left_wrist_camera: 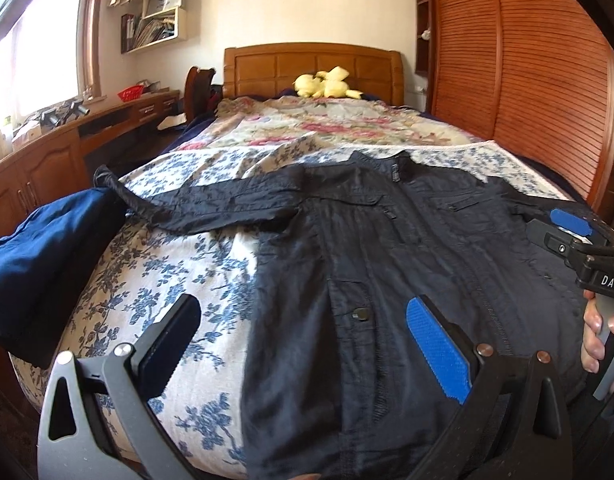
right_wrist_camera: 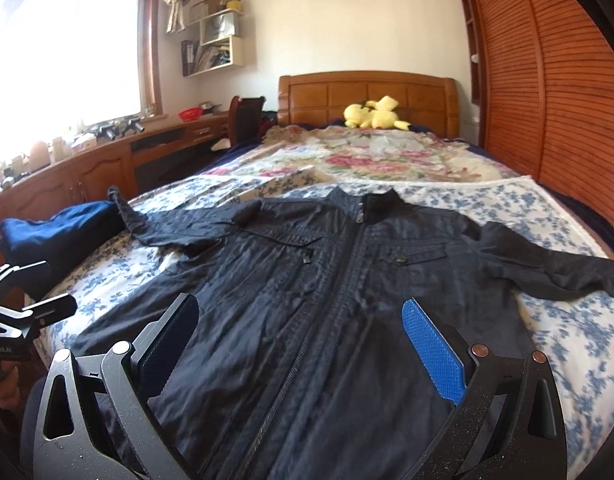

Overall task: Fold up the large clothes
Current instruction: 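Move the left gripper to the jacket sleeve cuff and close on it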

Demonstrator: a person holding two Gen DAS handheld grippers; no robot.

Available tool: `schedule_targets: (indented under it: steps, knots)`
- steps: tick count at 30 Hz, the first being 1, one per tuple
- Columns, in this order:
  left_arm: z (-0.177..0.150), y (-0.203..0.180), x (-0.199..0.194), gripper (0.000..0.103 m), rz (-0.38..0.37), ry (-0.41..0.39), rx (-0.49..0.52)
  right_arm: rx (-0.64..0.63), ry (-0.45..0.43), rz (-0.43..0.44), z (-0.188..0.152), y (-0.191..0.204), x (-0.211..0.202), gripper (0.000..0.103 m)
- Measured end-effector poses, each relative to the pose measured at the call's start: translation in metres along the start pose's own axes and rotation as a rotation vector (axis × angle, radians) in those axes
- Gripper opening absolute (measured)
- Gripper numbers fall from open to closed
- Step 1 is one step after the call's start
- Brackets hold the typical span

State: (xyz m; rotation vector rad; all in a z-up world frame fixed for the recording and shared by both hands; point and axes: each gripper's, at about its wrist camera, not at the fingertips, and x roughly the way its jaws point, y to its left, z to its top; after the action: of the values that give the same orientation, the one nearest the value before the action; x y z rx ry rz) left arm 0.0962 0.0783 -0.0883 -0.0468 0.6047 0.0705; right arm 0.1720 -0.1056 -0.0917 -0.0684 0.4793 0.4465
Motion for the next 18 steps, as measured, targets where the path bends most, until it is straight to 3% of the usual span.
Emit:
schedule_targets:
  steps: [12, 18]
  knots:
    - [0.004, 0.054, 0.044, 0.103, 0.103, 0.092, -0.079, -0.089, 0.125, 0.184, 0.012, 0.03, 0.111, 0.103]
    - [0.008, 0.091, 0.067, 0.103, 0.146, 0.132, -0.138, -0.165, 0.155, 0.252, 0.014, 0.051, 0.148, 0.103]
